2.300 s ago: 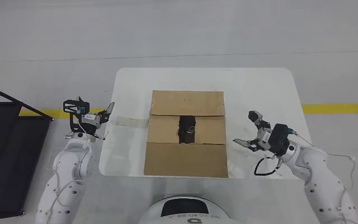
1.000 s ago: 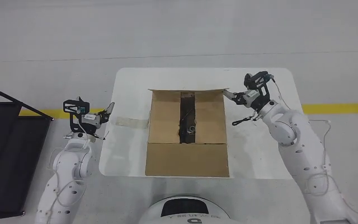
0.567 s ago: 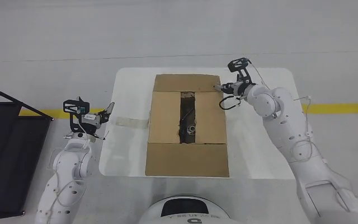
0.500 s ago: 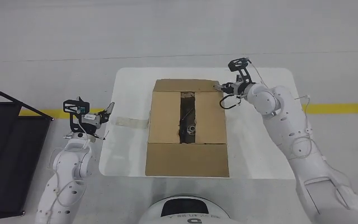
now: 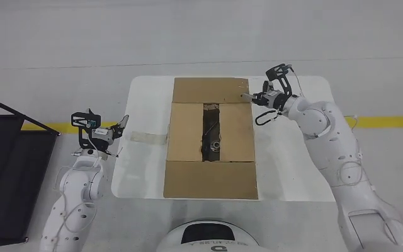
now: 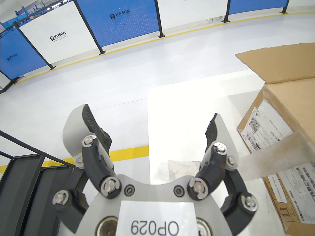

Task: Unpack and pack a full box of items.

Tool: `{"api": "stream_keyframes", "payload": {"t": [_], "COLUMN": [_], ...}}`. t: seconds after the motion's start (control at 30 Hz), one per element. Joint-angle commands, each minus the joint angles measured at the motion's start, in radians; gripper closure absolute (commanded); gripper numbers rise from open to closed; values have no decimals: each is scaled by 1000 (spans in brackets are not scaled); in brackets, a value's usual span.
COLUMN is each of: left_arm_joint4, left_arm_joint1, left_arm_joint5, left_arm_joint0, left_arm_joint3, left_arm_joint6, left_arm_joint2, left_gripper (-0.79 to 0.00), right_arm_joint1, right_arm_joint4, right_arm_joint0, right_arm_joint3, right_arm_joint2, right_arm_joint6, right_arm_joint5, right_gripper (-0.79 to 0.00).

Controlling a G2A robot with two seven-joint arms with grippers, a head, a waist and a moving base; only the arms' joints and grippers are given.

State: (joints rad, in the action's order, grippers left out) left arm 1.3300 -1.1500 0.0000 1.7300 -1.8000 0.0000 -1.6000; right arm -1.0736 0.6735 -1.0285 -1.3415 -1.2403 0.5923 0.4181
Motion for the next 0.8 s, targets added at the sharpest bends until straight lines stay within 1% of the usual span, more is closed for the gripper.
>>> {"api": "stream_keyframes", "payload": {"t": [0.0,0.17,0.27,0.33,0.4,0.47,0.53,0.6,0.67,0.7,0.77], "left_arm_joint4": [0,0,0,0,0,0,0,0,0,0,0], "left_arm_joint1": [0,0,0,0,0,0,0,0,0,0,0], "left_arm_joint5": [0,0,0,0,0,0,0,0,0,0,0], "left_arm_joint0": [0,0,0,0,0,0,0,0,0,0,0], "left_arm_joint3": [0,0,0,0,0,0,0,0,0,0,0], "left_arm_joint6": [0,0,0,0,0,0,0,0,0,0,0], "left_arm_joint2": [0,0,0,0,0,0,0,0,0,0,0], "left_gripper": [-785,-785,-785,-785,-785,-785,-785,-785,-785,-785,-785], "right_arm_joint1": [0,0,5,10,14,18,20,21,20,20,20], "right_arm_joint4": [0,-9,-76,-108,-146,-222,-332,-475,-597,-616,-616], "right_arm_joint0": [-1,-4,-28,-46,-70,-97,-114,-104,-56,-46,-46], "right_arm_joint3": [-1,-5,-56,-118,-186,-246,-282,-301,-284,-281,-281], "right_arm_joint2": [0,0,-29,-46,-53,-51,-37,13,73,83,83], "right_arm_joint6": [0,-5,-34,-23,7,51,114,233,384,409,409], "right_arm_joint5": [1,9,106,144,158,205,251,285,263,258,258], "right_gripper": [-785,-785,-785,-785,-785,-785,-785,-785,-785,-785,-785]}}
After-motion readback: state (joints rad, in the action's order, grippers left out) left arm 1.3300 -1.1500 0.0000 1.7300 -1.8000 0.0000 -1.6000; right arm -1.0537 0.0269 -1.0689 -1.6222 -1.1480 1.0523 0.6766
